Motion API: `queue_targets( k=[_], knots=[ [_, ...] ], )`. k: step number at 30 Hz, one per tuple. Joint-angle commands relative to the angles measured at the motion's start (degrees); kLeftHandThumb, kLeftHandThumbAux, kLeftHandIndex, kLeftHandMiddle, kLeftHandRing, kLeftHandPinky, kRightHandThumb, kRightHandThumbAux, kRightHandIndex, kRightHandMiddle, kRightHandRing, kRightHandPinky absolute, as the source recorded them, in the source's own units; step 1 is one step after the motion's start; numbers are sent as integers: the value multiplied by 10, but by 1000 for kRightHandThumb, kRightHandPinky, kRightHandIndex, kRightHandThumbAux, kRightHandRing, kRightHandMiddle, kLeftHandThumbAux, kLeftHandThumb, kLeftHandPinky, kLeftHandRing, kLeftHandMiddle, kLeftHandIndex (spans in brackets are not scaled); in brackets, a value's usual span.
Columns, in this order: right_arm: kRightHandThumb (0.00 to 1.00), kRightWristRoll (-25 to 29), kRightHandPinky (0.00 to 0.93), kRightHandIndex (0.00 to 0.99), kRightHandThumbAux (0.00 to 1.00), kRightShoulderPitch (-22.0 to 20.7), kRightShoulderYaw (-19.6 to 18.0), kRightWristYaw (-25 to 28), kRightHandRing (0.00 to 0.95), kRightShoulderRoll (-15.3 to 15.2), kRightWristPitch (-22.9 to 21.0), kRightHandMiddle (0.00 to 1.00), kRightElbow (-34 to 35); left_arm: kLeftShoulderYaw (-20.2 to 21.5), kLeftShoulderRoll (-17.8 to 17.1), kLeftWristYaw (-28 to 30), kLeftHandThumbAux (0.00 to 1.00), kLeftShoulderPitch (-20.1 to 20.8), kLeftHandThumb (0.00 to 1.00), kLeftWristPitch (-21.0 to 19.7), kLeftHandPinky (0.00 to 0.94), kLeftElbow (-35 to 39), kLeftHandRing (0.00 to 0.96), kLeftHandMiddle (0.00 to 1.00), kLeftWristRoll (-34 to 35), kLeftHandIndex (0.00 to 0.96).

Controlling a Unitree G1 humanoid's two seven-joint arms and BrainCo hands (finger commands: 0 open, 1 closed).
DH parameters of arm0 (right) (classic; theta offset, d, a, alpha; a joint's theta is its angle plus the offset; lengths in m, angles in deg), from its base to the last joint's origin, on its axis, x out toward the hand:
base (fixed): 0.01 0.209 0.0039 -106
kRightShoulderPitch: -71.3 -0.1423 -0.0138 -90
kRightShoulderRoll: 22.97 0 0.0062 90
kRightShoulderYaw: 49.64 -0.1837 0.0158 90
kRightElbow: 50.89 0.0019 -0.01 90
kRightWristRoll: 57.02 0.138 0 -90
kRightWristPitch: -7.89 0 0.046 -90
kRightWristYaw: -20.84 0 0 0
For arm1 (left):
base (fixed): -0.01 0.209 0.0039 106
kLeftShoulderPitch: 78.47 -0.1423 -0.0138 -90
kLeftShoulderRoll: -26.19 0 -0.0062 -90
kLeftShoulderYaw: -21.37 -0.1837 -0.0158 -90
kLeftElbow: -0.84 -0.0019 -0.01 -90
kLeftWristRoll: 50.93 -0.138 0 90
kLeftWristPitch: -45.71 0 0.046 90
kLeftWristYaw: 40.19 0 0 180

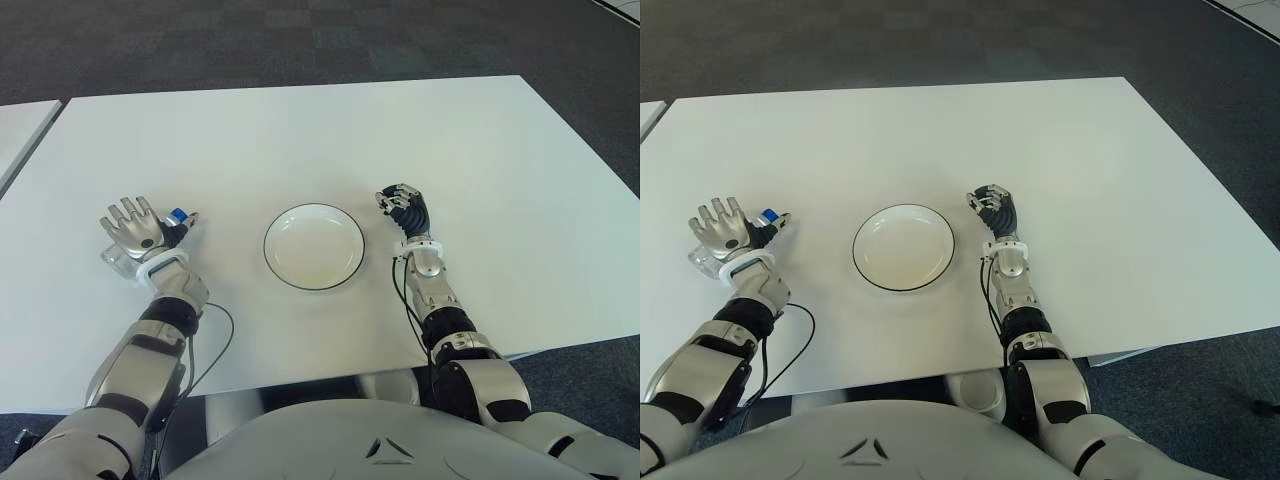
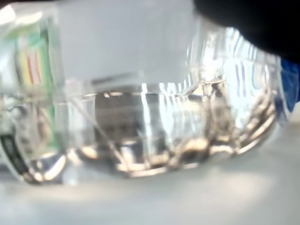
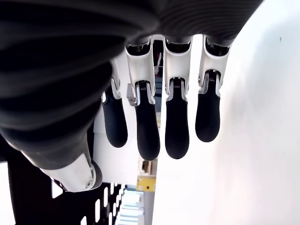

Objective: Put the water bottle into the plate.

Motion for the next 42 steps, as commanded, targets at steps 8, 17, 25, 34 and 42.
queue_targets(
  k=[8,17,25,34,42],
  knots=[
    [709,3,536,430,727,7,2,3,528,3,9,507,-1,-23,15,90,130,-58,507,-9,0,-13,0,0,30,0],
    [707,3,541,429,728,11,4,5,525,3,14,511,6,-32,7,99,125,-96,500,-65,0,99,0,0,16,0],
    [706,3,549,428,728,15,5,9,530,2,16,516,12,1,18,29,134,-126,513,-67,0,159,0,0,16,0],
    [706,-2,549,428,728,16,8,7,532,1,17,517,13,14,25,14,139,-152,556,-98,0,249,0,0,0,0],
    [706,-11,537,427,728,14,14,-1,522,-1,12,510,10,27,29,-29,131,-167,561,-79,0,270,0,0,-9,0]
  ],
)
